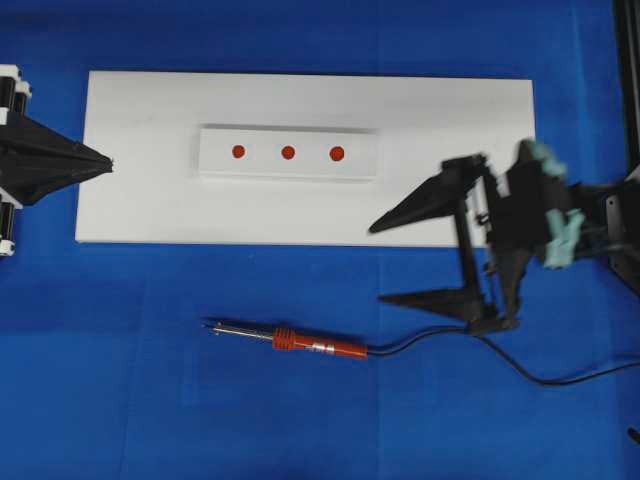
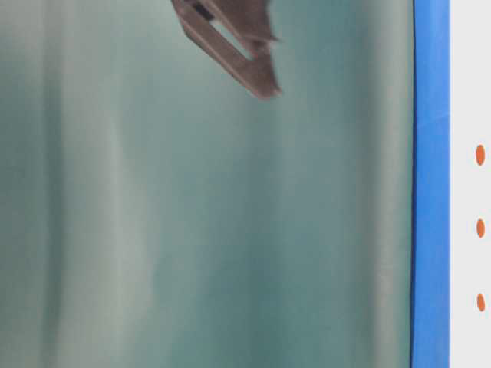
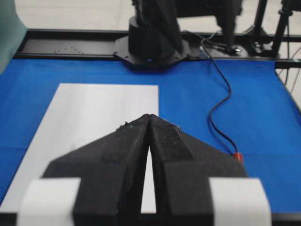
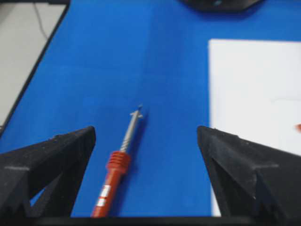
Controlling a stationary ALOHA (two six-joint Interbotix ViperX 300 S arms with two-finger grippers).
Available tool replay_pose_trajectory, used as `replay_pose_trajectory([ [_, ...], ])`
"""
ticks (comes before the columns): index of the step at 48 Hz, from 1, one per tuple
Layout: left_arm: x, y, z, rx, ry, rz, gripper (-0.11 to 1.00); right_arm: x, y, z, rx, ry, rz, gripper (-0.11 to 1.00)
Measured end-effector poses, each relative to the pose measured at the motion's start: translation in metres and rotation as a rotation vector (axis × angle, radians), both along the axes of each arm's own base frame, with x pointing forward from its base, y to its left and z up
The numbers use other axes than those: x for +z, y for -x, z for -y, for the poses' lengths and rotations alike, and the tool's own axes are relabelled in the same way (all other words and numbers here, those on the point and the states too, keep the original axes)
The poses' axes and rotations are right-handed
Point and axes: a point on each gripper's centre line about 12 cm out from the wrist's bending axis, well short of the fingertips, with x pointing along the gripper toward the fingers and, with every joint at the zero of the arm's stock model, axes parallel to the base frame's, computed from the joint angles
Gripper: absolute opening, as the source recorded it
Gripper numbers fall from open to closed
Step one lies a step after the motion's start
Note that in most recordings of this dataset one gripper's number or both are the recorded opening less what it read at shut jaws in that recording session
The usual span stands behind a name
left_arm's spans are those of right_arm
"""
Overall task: Touch the tip of the soldering iron to the mark.
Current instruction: 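Close the right gripper around the soldering iron's red handle, then lift the soldering iron with the right gripper over the white strip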
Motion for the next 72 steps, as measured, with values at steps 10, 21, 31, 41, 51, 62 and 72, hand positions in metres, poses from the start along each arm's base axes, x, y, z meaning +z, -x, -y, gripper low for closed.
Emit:
replay_pose_trajectory([
  [10,0.000,0.000,-0.001,0.003,-0.003,0.000,0.00,-0.030,-0.032,-0.016,-0.017,-0.051,-0.075,0.89],
  [21,-0.003,0.001,-0.001,0.007,-0.008,-0.006,0.00,-0.069,-0.058,-0.036,-0.052,-0.108,-0.131,0.89],
  [31,-0.005,0.001,-0.002,0.011,-0.011,-0.009,0.00,-0.105,-0.072,-0.053,-0.100,-0.158,-0.184,0.89],
  [41,-0.007,0.001,-0.003,0.016,-0.011,-0.014,0.00,-0.142,-0.078,-0.060,-0.173,-0.195,-0.245,0.89],
  [51,-0.007,0.001,-0.003,0.016,-0.012,-0.014,0.00,-0.164,-0.078,-0.064,-0.214,-0.209,-0.282,0.89],
  [62,-0.007,0.001,-0.003,0.018,-0.014,-0.015,0.00,-0.174,-0.081,-0.069,-0.224,-0.207,-0.287,0.85],
  [72,-0.007,0.001,-0.004,0.022,-0.014,-0.015,0.00,-0.177,-0.083,-0.070,-0.222,-0.198,-0.291,0.48],
])
